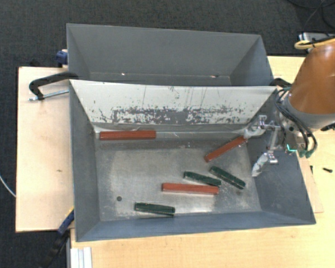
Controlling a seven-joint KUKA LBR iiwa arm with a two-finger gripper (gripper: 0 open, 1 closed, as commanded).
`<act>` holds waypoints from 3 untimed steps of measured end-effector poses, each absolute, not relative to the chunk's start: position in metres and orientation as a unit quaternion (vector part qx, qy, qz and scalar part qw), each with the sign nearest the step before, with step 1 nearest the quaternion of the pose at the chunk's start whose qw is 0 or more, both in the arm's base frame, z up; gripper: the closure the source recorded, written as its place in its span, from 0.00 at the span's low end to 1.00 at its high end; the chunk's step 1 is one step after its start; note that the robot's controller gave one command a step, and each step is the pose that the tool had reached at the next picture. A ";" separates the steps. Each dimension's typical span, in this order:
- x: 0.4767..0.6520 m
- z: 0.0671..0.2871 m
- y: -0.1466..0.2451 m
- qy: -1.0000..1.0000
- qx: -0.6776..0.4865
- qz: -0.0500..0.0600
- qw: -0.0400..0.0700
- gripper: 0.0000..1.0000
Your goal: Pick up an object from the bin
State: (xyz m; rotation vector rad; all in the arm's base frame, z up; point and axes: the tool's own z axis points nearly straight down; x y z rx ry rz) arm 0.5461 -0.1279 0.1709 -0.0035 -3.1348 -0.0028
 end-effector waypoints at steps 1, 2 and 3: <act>0.548 0.176 -0.127 -1.000 0.000 0.000 -0.001 0.00; 0.526 0.094 -0.066 -1.000 -0.002 0.000 -0.003 0.00; 0.524 0.080 -0.056 -1.000 -0.009 0.000 -0.004 0.00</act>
Offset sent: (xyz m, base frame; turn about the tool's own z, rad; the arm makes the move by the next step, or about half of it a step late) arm -0.0277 0.0785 -0.1009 -0.0012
